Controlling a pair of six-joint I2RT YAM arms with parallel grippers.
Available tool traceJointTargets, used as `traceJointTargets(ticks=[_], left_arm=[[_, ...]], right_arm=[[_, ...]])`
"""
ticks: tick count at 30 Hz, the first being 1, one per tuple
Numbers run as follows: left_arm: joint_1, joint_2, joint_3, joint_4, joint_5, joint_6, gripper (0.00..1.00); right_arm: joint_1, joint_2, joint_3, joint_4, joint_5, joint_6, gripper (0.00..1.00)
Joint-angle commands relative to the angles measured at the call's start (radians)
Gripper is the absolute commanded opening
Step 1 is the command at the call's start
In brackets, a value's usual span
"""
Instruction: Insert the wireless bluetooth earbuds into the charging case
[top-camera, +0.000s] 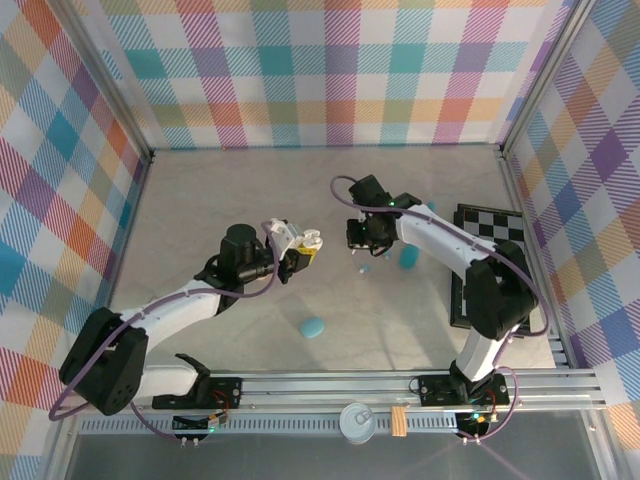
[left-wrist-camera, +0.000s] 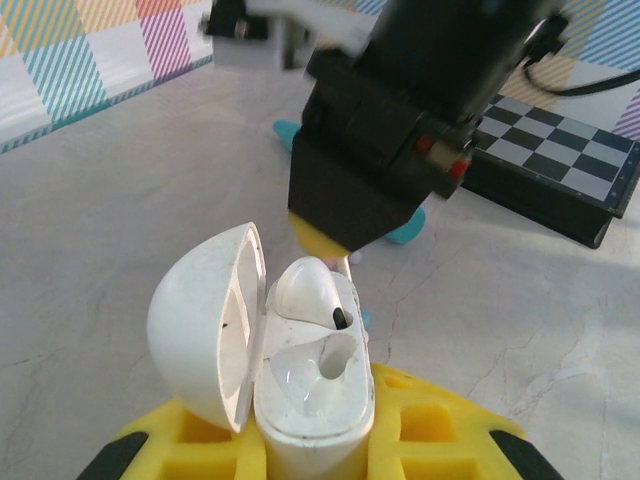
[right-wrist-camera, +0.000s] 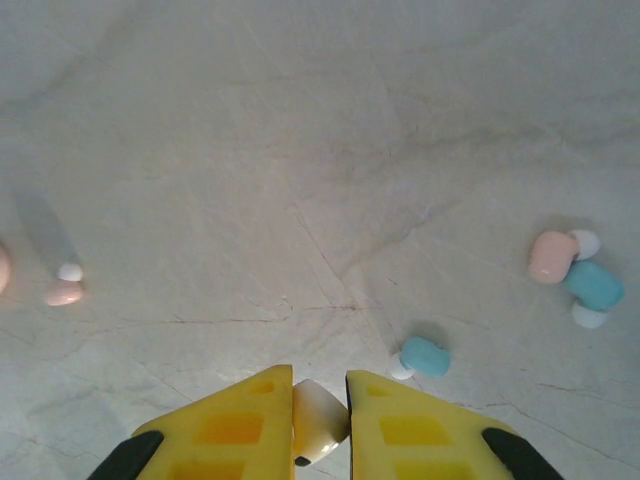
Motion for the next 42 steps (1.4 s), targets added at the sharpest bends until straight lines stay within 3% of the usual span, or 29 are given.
traceJointTargets(ticks=[1,11,24,42], left_arm=[[-0.009,0.037,0.022,0.087,0.021,-0.029,0.00],[-0.024,0.205,0.099,0.071,0.107,-0.015,0.00],[-0.051,0.267,0.166,0.052,0.180,-0.032,0.00],[-0.056,0.281,0.190,0.067,0.134,-0.068,0.00]], right_arm=[[0.000,-0.066,-0.018,0.075,0.023,-0.038,0.17],[-0.001,-0.179,-0.065,0.173,-0.043,-0.104,0.17],[0.012,-0.194,-0.059,0.213,-0.142,-0.150,0.17],[0.066,-0.177,-0.055,0.193,-0.146,-0.174,0.16]])
